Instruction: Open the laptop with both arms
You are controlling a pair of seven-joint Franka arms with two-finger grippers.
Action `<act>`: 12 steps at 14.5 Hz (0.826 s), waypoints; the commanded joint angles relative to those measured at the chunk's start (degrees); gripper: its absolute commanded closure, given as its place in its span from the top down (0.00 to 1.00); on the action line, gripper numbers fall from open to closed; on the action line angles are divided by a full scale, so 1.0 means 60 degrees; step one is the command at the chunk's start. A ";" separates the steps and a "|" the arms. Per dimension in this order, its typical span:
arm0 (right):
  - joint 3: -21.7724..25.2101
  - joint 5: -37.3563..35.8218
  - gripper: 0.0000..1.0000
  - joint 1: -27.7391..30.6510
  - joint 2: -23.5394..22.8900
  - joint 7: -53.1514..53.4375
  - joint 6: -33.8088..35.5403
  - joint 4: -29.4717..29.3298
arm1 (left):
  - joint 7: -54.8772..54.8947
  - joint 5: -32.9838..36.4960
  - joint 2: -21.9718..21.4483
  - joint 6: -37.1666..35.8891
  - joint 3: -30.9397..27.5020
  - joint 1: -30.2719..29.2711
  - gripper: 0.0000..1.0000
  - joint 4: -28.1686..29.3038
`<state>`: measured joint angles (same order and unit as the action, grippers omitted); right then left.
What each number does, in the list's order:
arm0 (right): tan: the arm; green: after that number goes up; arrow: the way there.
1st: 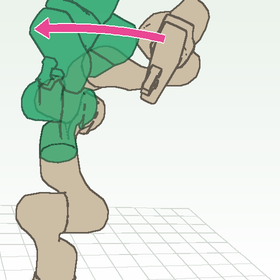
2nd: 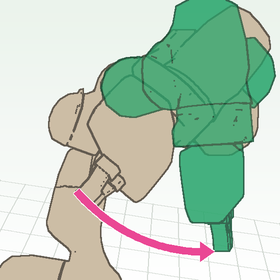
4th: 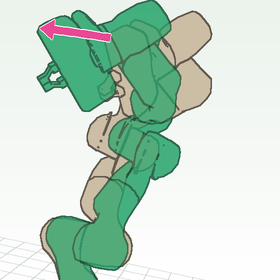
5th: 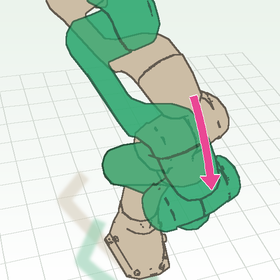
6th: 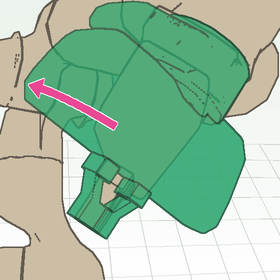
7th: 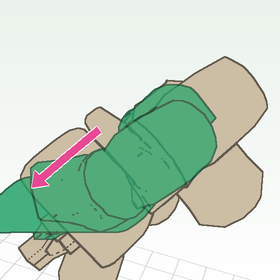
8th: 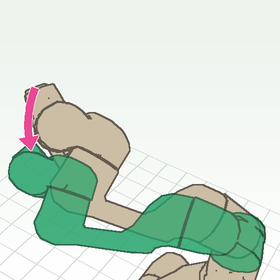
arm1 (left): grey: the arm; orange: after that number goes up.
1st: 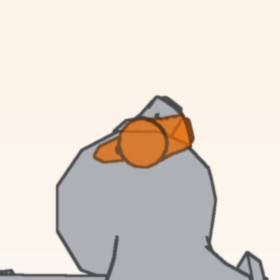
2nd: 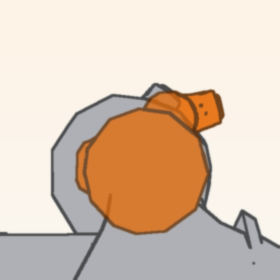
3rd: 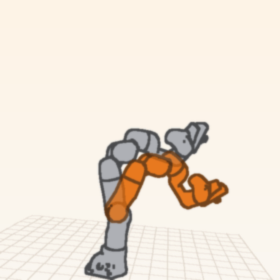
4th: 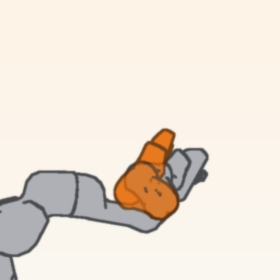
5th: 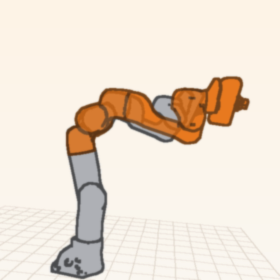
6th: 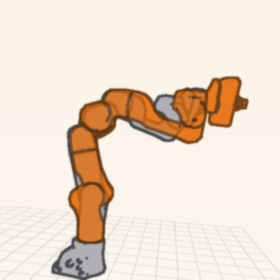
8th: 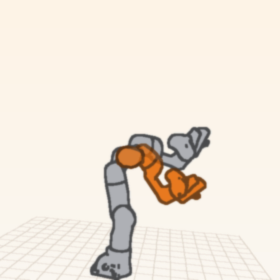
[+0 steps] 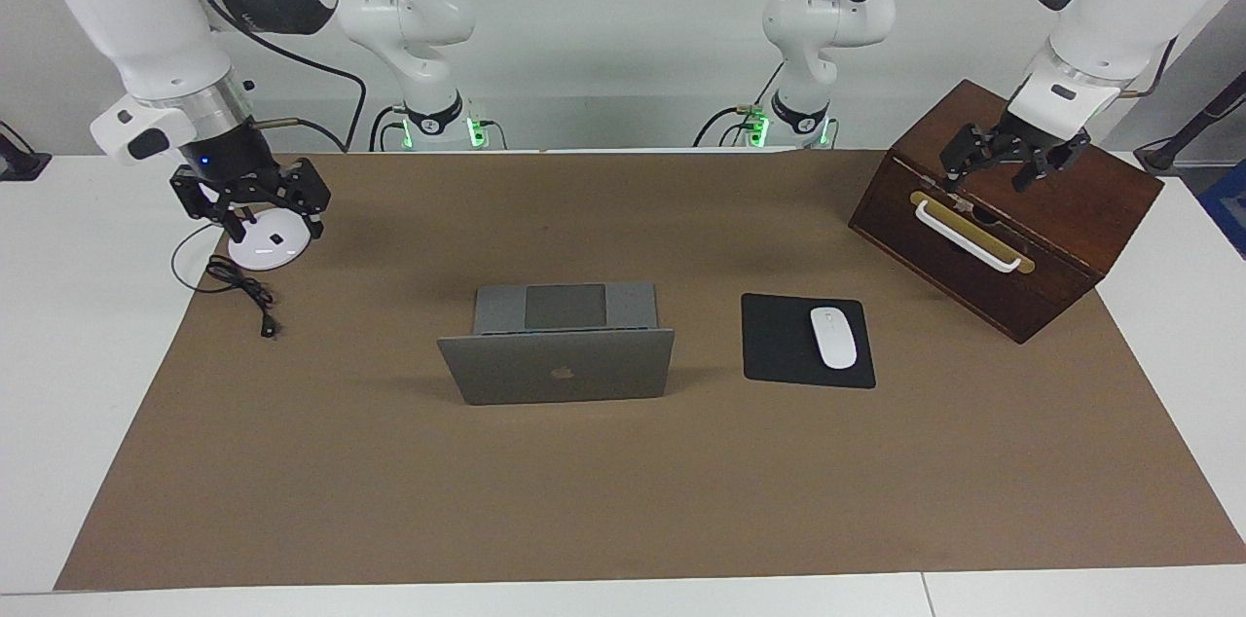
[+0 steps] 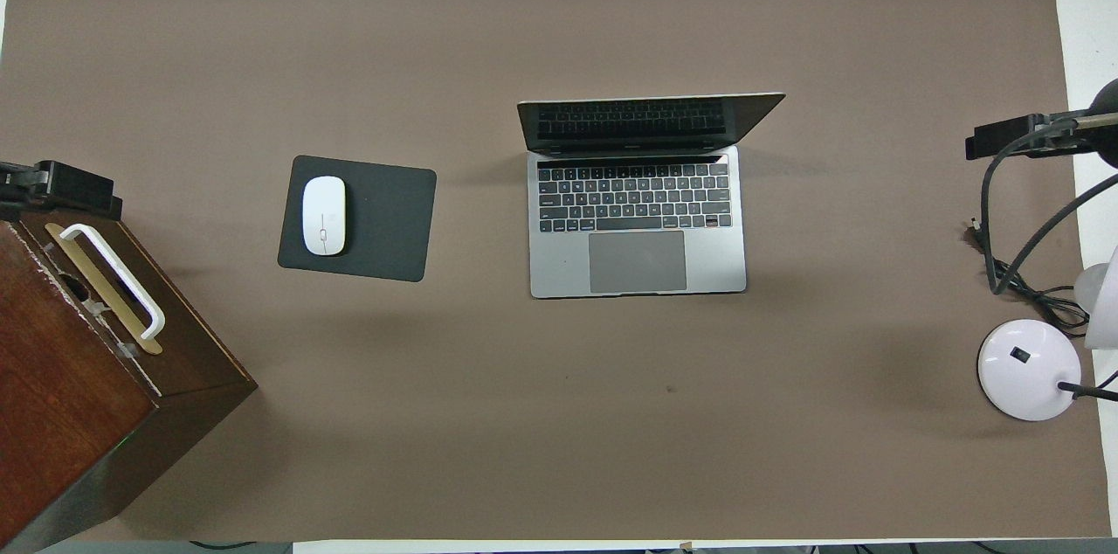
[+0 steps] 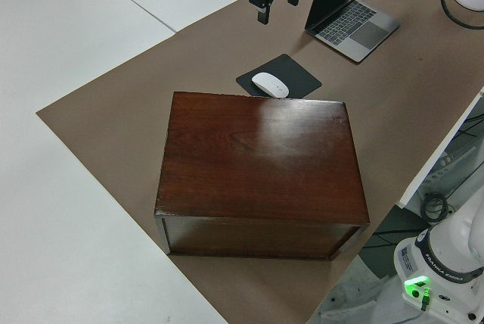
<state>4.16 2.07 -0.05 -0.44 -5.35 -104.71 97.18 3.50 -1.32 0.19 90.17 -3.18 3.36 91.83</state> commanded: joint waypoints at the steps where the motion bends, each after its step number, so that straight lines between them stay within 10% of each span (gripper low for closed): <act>1: -0.0063 -0.0095 1.00 0.0111 0.0103 0.0145 0.0035 0.0106 | -0.0129 -0.0264 -0.0237 0.0383 0.0003 -0.0061 1.00 0.0369; 12: -0.0019 -0.0168 1.00 0.0258 0.0337 -0.0222 0.0649 0.0428 | -0.0129 -0.0264 -0.0237 0.0368 -0.0012 -0.0076 1.00 0.0383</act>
<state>4.32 2.07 1.03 -0.39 -5.86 -102.03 97.60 3.22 -2.12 0.19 91.13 -3.33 3.29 92.23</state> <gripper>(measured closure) 0.000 0.000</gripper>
